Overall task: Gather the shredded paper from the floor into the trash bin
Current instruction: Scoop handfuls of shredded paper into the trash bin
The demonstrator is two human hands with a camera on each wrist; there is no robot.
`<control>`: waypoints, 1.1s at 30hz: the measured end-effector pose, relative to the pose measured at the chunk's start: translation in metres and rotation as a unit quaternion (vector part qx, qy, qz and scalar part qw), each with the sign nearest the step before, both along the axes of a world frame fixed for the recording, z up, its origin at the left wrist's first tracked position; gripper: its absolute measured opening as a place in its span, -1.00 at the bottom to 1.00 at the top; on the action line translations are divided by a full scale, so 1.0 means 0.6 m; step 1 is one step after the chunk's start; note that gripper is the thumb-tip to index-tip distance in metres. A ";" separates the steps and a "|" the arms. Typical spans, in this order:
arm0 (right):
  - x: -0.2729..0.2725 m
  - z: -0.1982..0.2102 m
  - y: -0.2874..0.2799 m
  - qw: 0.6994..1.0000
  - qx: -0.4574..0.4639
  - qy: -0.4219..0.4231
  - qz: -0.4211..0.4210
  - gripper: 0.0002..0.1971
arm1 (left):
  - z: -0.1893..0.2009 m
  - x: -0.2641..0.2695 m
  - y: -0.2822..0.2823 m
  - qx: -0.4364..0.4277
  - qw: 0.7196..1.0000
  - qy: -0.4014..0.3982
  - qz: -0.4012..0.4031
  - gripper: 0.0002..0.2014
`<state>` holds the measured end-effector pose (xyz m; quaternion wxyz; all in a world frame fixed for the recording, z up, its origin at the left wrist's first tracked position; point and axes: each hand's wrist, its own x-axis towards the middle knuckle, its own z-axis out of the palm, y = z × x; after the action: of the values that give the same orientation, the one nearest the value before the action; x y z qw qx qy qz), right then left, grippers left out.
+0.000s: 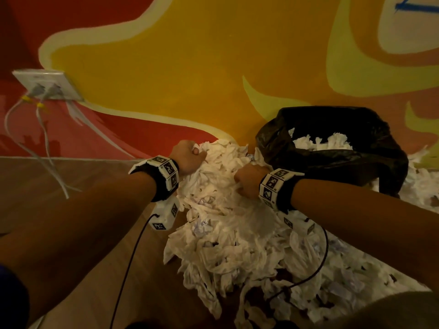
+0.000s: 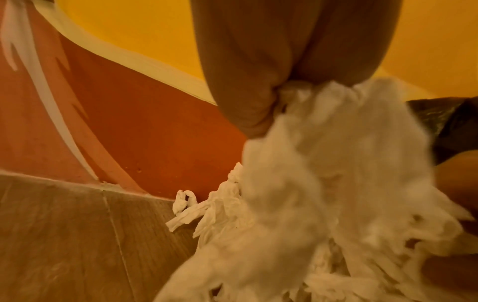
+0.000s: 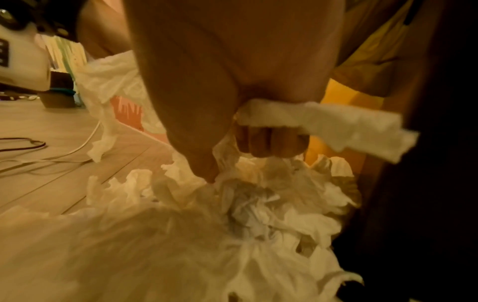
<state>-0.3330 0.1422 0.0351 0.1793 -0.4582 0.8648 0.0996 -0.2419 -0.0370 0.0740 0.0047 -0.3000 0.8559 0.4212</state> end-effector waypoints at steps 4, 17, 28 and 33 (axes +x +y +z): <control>0.000 0.031 0.004 0.999 -0.026 -0.028 -0.012 -0.67 | -0.001 0.002 -0.002 -0.042 0.999 -0.017 -0.005 -0.62; 0.017 0.110 0.019 0.918 -0.338 -0.176 -0.107 -0.79 | 0.036 -0.012 0.026 0.012 0.999 -0.003 -0.037 -0.39; 0.025 0.110 0.012 0.905 -0.265 -0.272 -0.189 -0.27 | 0.057 -0.022 0.052 0.024 0.997 -0.006 -0.080 -0.33; 0.024 0.124 0.037 0.929 -0.280 -0.201 -0.136 -0.69 | 0.079 -0.027 0.056 0.005 0.993 -0.024 -0.120 -0.30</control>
<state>-0.3188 0.1644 0.1097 0.2253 -0.3787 0.8574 -0.2658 -0.2580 -0.0033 0.1212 0.0770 -0.2054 0.8831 0.4148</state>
